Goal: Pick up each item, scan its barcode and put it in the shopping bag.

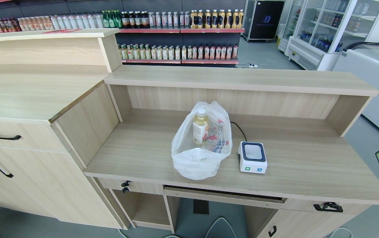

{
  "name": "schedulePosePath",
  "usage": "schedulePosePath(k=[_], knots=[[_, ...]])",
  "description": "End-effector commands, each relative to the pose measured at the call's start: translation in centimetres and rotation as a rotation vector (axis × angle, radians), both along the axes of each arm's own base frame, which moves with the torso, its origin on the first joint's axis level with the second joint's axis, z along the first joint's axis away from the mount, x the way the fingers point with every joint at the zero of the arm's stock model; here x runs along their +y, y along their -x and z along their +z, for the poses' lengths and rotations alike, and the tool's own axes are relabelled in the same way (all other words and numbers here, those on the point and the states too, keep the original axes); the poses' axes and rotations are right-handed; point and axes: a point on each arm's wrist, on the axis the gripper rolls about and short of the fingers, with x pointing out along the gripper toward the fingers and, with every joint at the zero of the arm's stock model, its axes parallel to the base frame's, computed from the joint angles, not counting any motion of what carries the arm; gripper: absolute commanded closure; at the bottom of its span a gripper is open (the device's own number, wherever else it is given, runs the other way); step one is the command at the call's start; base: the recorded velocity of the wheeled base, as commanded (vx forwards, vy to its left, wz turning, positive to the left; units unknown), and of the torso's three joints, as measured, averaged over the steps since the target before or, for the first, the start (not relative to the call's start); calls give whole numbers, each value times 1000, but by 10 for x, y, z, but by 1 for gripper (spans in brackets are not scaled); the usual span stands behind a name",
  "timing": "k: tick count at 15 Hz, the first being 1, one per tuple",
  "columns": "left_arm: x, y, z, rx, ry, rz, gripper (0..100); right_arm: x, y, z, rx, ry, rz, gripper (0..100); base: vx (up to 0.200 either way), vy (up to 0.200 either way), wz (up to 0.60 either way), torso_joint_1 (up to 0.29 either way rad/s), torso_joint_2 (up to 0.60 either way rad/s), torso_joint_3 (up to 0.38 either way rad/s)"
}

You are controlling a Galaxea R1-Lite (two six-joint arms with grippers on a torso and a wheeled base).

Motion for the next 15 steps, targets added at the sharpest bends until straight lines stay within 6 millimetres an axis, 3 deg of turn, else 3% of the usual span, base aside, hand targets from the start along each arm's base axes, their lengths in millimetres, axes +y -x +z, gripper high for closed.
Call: schedulePosePath(k=[1,6,11,13,15], knots=[[0,0,0,0,1,1,0,3,-14,-9,44,-57,17,100,0,0,0,0,0,0],[0,0,0,0,-1,1,0,28,-21,-12,35,-143,144,100,0,0,0,0,0,0],[0,0,0,0,1,1,0,39,-32,-2,-13,-235,186,100,0,0,600,4,0,7],[0,0,0,0,-1,1,0,44,-55,11,-43,-395,238,100,0,0,300,4,1,1],[0,0,0,0,-1,1,0,47,-75,8,-52,-598,314,100,0,0,0,0,0,0]])
